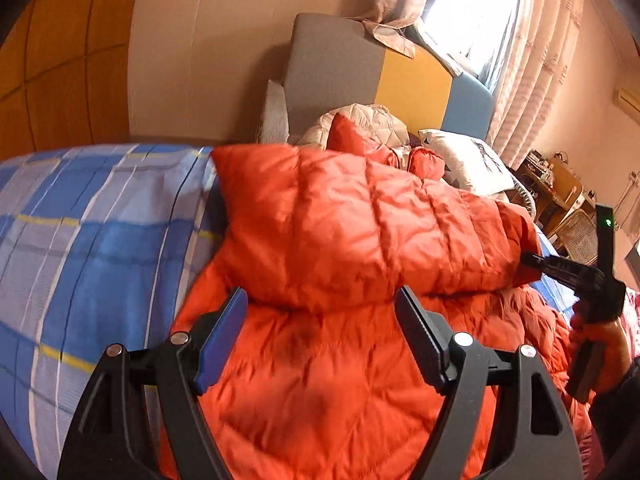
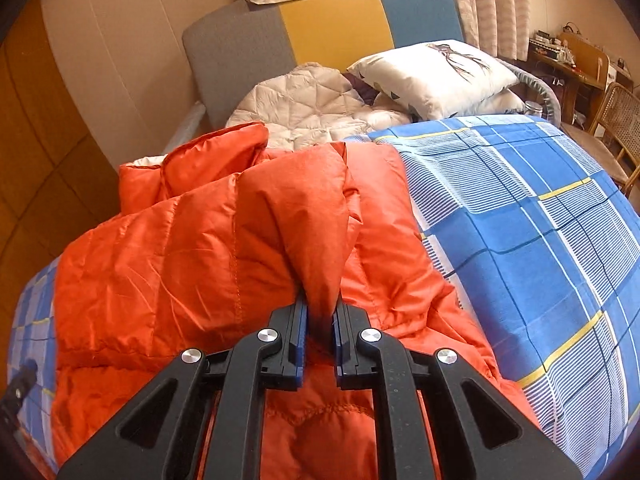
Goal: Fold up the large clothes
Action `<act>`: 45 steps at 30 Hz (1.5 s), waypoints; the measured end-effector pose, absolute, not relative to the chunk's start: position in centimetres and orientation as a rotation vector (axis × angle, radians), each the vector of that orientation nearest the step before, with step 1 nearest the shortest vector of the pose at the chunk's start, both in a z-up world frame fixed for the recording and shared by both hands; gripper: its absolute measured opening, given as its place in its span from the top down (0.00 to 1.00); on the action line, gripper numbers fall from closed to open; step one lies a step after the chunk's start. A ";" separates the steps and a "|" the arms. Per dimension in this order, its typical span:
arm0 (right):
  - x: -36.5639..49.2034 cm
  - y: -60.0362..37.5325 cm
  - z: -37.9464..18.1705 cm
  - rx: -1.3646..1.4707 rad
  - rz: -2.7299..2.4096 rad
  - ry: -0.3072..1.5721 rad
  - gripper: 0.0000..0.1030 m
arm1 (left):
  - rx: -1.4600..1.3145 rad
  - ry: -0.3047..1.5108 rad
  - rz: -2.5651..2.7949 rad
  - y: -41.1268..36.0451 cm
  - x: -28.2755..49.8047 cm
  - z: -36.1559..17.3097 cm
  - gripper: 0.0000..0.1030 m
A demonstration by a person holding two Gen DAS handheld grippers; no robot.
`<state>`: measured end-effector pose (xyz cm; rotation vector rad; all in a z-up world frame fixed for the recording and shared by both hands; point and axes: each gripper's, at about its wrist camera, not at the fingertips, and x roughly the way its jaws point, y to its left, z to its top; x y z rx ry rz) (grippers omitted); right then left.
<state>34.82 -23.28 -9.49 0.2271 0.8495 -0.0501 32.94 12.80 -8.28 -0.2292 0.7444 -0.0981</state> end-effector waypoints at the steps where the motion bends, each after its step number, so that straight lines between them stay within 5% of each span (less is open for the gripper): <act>1: 34.5 -23.3 -9.2 0.217 -0.066 0.834 0.69 | -0.224 0.742 -0.095 12.6 33.3 -8.0 0.27; 3: 34.0 -23.4 -8.5 0.215 -0.078 0.785 0.40 | -0.220 0.733 -0.092 12.2 34.6 -7.5 0.27; 4: 33.6 -23.2 -8.1 0.206 -0.078 0.759 0.38 | -0.219 0.730 -0.093 12.0 34.9 -7.4 0.27; 42: 43.2 -18.6 -15.7 -0.044 -0.056 0.924 0.37 | -0.172 0.859 -0.037 10.2 44.1 -15.0 0.26; 45: 42.5 -19.0 -14.2 -0.010 -0.038 0.937 0.30 | -0.180 0.862 -0.039 10.5 43.0 -13.8 0.19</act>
